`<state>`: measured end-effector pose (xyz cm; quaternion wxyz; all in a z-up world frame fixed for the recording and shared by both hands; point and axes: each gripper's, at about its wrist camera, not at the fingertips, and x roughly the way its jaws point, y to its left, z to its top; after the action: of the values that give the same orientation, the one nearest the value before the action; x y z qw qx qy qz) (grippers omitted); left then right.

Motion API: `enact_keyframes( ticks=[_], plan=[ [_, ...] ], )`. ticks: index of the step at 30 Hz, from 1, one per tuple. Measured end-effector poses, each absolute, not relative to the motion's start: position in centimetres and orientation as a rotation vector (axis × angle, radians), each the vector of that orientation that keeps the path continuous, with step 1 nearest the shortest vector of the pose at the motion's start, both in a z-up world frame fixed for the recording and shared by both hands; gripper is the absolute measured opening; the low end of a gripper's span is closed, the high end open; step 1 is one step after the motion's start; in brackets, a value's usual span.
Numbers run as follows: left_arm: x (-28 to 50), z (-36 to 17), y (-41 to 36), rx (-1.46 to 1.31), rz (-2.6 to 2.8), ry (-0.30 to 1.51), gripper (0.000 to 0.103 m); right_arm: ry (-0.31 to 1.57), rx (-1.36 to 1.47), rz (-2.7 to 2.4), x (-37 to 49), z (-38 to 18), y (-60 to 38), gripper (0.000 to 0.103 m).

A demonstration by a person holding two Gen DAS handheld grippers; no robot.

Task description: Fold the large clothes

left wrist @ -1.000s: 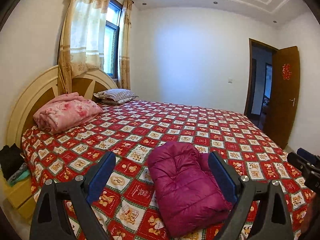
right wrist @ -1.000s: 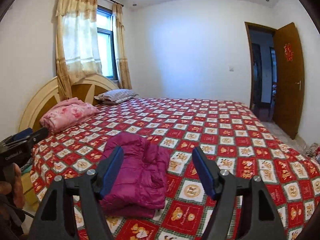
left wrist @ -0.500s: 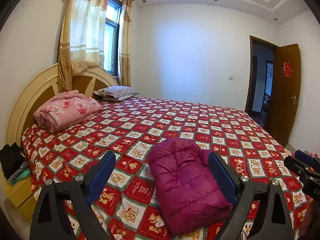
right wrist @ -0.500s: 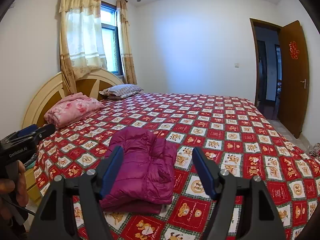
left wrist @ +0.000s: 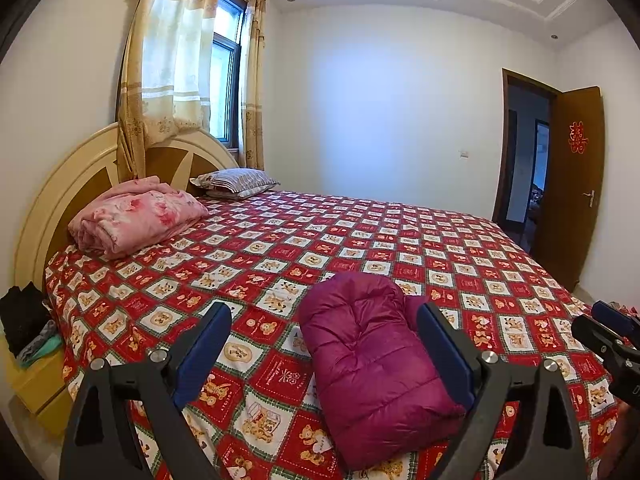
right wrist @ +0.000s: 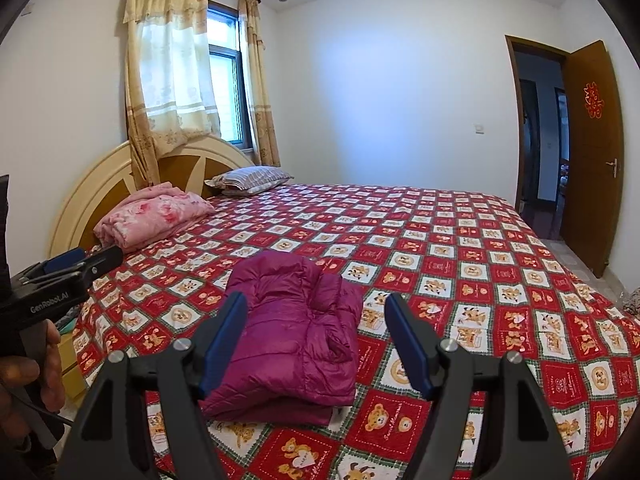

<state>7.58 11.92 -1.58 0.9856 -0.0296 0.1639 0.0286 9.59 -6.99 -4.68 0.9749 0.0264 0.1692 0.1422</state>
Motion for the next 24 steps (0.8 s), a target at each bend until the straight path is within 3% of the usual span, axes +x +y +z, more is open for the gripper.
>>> enact_keyframes(
  ticks=[24],
  plan=[
    [7.82, -1.98, 11.91, -0.06, 0.07, 0.343, 0.094, 0.349, 0.049, 0.295, 9.37, -4.89, -6.23, 0.074]
  ],
)
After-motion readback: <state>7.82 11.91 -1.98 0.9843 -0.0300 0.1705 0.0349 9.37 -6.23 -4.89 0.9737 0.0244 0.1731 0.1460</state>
